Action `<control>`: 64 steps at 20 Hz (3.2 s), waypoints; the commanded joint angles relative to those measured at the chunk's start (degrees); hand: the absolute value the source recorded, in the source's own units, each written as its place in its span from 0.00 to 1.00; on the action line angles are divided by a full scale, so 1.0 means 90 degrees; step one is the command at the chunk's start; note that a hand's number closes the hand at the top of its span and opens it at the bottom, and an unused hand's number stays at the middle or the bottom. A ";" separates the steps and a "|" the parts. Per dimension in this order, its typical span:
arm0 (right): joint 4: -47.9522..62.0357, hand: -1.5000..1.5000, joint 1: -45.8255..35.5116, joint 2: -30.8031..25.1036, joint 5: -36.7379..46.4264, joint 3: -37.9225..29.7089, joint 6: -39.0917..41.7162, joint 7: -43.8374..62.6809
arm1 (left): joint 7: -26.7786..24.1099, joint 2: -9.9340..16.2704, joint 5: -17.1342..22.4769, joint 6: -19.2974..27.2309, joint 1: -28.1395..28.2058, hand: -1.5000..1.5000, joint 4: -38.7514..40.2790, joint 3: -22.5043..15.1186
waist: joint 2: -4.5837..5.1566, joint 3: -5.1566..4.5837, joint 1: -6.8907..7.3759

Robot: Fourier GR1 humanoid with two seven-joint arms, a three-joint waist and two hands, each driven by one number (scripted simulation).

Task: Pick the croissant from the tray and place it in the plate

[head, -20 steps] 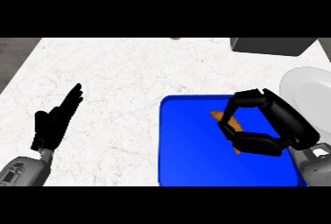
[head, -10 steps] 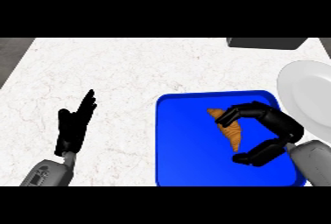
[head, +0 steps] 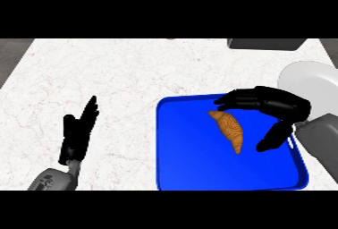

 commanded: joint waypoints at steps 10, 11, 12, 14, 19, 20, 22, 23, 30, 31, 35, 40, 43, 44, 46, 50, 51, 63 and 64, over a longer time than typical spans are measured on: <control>0.0493 0.00 -0.1206 0.0143 0.2304 0.1307 0.0911 0.0668 | 0.0092 0.0098 -0.0054 -0.0096 0.0368 0.50 -0.0280 0.0255 | -0.0036 -0.0014 -0.0159; 0.0668 0.00 -0.1313 0.0196 0.2430 0.1218 0.0900 0.0552 | 0.0125 0.0092 -0.0106 -0.0153 0.0344 0.50 -0.0363 0.0237 | -0.0035 -0.0012 -0.0174; 0.0896 0.00 -0.1294 0.0597 0.2612 0.1387 0.0778 0.0805 | -0.0183 -0.0020 -0.0137 -0.0154 0.0504 0.50 -0.0175 0.0232 | -0.0025 -0.0013 -0.0154; 0.1113 0.00 -0.1529 0.0793 0.2735 0.1184 0.1072 0.0876 | 0.0209 -0.0081 -0.0248 -0.0009 0.0254 0.50 -0.0254 0.0314 | -0.0033 -0.0011 -0.0186; 0.1122 0.00 -0.1116 0.0883 0.3305 0.1014 0.0933 0.0578 | 0.0121 -0.0266 -0.0393 -0.0255 0.0210 0.50 -0.0057 0.0431 | -0.0036 -0.0011 -0.0238; 0.0777 0.00 -0.1256 0.0853 0.3241 0.0878 0.1400 0.0813 | 0.0276 -0.0099 -0.0419 -0.0263 0.0595 0.50 -0.0543 0.0410 | -0.0048 -0.0011 -0.0230; 0.0966 0.00 -0.1316 0.1000 0.3441 0.0859 0.1313 0.0683 | 0.0463 -0.0167 -0.0499 -0.0189 0.0251 0.50 -0.0433 0.0569 | -0.0043 -0.0011 -0.0242; 0.1375 0.00 -0.1192 0.1152 0.3580 0.0939 0.0971 0.0527 | 0.0425 -0.0206 -0.0588 -0.0133 0.0706 0.50 -0.0876 0.0361 | -0.0040 -0.0010 -0.0206; 0.1594 0.00 -0.1062 0.1413 0.4166 0.0870 0.0842 0.0427 | 0.0197 -0.0620 -0.0892 -0.0101 0.0559 0.50 -0.0477 0.0433 | -0.0041 -0.0011 -0.0229; 0.1724 0.00 -0.1062 0.1386 0.4144 0.0787 0.0862 0.0277 | 0.0405 -0.0224 -0.0647 -0.0498 0.0687 0.50 -0.0797 0.0670 | -0.0043 -0.0010 -0.0214; 0.1553 0.00 -0.1047 0.1434 0.4294 0.0686 0.1133 0.0268 | 0.0132 -0.0567 -0.0831 -0.0380 0.0828 0.50 -0.0602 0.0641 | -0.0046 -0.0011 -0.0229; 0.2311 0.00 -0.1018 0.1889 0.4788 0.0544 0.0538 0.0197 | 0.0239 -0.0506 -0.0861 -0.0675 0.0688 0.50 -0.0528 0.0888 | -0.0037 -0.0010 -0.0212; 0.2312 1.00 -0.0968 0.1730 0.4960 0.0402 0.0475 -0.0135 | 0.0515 -0.0566 -0.1051 -0.0589 0.0602 0.50 -0.0732 0.0902 | -0.0040 -0.0010 -0.0223; 0.2406 1.00 -0.0798 0.1855 0.5153 0.0745 -0.0094 -0.0267 | 0.0421 -0.0677 -0.0960 -0.0582 0.0504 0.50 -0.0457 0.0931 | -0.0030 -0.0009 -0.0216; 0.2866 1.00 -0.1180 0.2093 0.5132 0.0484 -0.0234 -0.0454 | -0.0025 -0.0684 -0.0939 -0.0764 0.0879 0.50 -0.0405 0.0933 | -0.0025 -0.0010 -0.0183; 0.2585 1.00 -0.1265 0.2170 0.5315 0.0223 -0.0039 -0.0456 | 0.0608 -0.0636 -0.1139 -0.0702 0.1006 0.50 -0.1161 0.0897 | -0.0044 -0.0009 -0.0202; 0.2592 1.00 -0.0990 0.2139 0.5405 0.0156 -0.0331 -0.0558 | 0.0482 -0.0868 -0.1214 -0.0647 0.0733 0.50 -0.0686 0.0910 | -0.0040 -0.0010 -0.0232; 0.2427 1.00 -0.0079 0.1512 0.3949 -0.2843 -0.1594 0.1868 | 0.0512 -0.0541 -0.1004 -0.0785 0.0863 0.50 -0.0714 0.1334 | -0.0129 -0.0003 -0.0629; 0.2318 1.00 -0.0113 0.1579 0.3827 -0.3069 -0.1799 0.2048 | 0.0434 -0.0569 -0.1053 -0.0767 0.0771 0.50 -0.0672 0.1317 | -0.0107 -0.0007 -0.0579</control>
